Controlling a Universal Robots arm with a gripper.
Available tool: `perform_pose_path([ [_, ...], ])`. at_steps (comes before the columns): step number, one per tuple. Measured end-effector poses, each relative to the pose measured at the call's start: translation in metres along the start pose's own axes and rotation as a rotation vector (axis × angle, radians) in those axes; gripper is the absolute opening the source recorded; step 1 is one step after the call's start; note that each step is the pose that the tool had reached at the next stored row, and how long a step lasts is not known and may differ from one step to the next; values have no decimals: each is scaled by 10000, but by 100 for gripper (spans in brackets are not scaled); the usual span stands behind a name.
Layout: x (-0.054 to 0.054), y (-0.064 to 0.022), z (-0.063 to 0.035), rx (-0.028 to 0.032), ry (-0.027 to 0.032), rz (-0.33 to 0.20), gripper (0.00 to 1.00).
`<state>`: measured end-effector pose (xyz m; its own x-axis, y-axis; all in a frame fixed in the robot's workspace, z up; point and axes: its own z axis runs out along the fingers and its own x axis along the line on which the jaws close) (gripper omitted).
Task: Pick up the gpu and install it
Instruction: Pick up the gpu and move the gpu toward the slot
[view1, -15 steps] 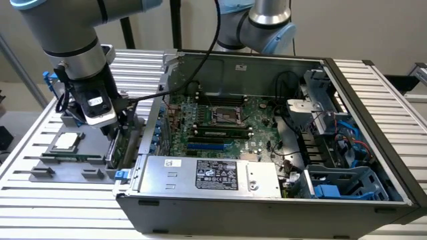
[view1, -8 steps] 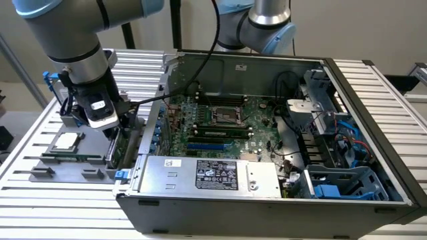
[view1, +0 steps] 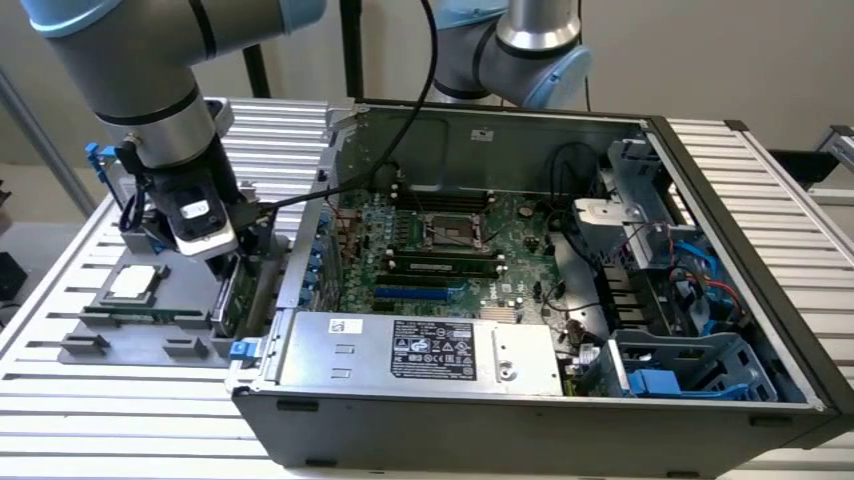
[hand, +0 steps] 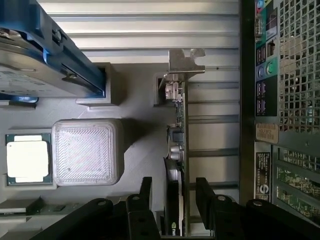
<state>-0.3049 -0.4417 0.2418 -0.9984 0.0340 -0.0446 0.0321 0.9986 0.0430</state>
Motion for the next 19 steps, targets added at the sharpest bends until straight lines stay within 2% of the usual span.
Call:
perform_pose_path([
  [5, 4, 10, 14, -1, -92, -4, 100],
  [6, 4, 11, 16, -3, -98, -5, 0],
  [19, 5, 21, 17, -3, -100, -4, 0],
])
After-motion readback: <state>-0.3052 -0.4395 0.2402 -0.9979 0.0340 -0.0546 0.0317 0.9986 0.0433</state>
